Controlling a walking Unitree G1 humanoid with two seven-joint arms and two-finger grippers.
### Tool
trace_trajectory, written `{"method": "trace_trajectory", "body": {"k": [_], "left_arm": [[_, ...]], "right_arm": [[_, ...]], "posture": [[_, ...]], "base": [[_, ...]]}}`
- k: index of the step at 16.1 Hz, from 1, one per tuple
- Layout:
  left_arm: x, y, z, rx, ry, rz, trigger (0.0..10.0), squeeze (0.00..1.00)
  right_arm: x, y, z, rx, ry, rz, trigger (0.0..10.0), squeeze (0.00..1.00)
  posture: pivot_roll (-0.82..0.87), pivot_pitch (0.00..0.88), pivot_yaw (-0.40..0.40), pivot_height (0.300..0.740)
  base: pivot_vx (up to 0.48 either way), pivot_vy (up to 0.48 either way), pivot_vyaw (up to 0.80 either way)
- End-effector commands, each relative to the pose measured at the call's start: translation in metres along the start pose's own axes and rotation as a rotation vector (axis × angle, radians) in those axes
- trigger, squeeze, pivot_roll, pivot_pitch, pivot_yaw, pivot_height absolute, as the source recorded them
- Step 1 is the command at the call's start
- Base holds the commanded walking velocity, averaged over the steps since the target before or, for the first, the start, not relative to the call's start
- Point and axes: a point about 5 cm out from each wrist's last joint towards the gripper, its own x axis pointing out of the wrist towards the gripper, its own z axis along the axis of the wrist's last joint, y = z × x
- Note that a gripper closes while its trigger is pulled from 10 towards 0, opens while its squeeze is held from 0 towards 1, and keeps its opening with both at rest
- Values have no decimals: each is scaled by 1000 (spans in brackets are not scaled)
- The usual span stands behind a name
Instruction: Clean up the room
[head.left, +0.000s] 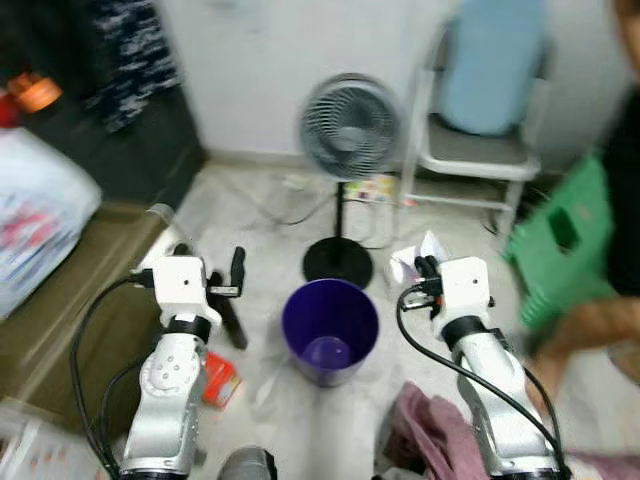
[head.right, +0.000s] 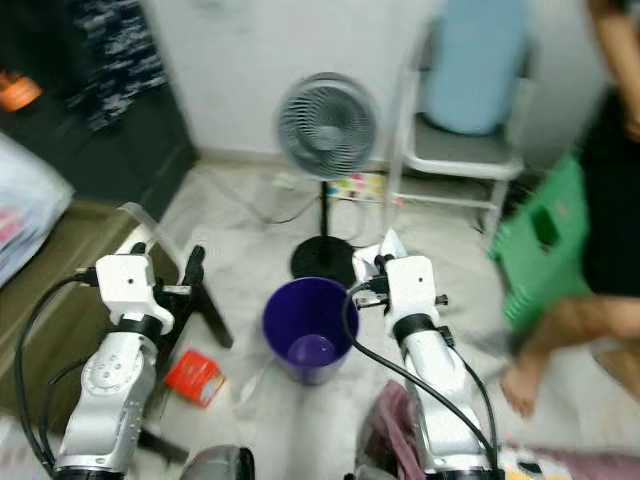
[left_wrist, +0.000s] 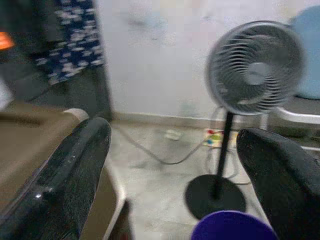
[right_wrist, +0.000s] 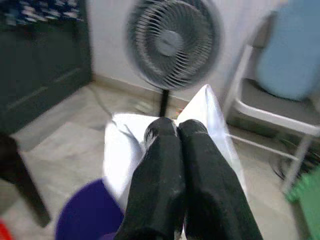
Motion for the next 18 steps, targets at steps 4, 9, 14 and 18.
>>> {"method": "trace_trajectory", "body": {"k": [4,9,14,18], "left_arm": [[-2,0,4,-7,-7,5,10000,0],[-2,-3,5,-25,-15,-16,10000,0],[-2,-4,6,-30,-16,-12,10000,0],[-1,-3,6,-25,-17,-15,10000,0]], "right_arm": [[1,1,10,-7,-26,19,10000,0],[0,-1,10,-15,-23,21,10000,0],[1,0,12,-24,-25,33,10000,0],[1,1,12,-22,-25,33,10000,0]], "posture": [[-69,0,29,740],[-74,0,23,740],[-72,0,18,740],[-72,0,21,740]], "base": [[0,0,103],[53,0,0],[59,0,184],[0,0,0]]}}
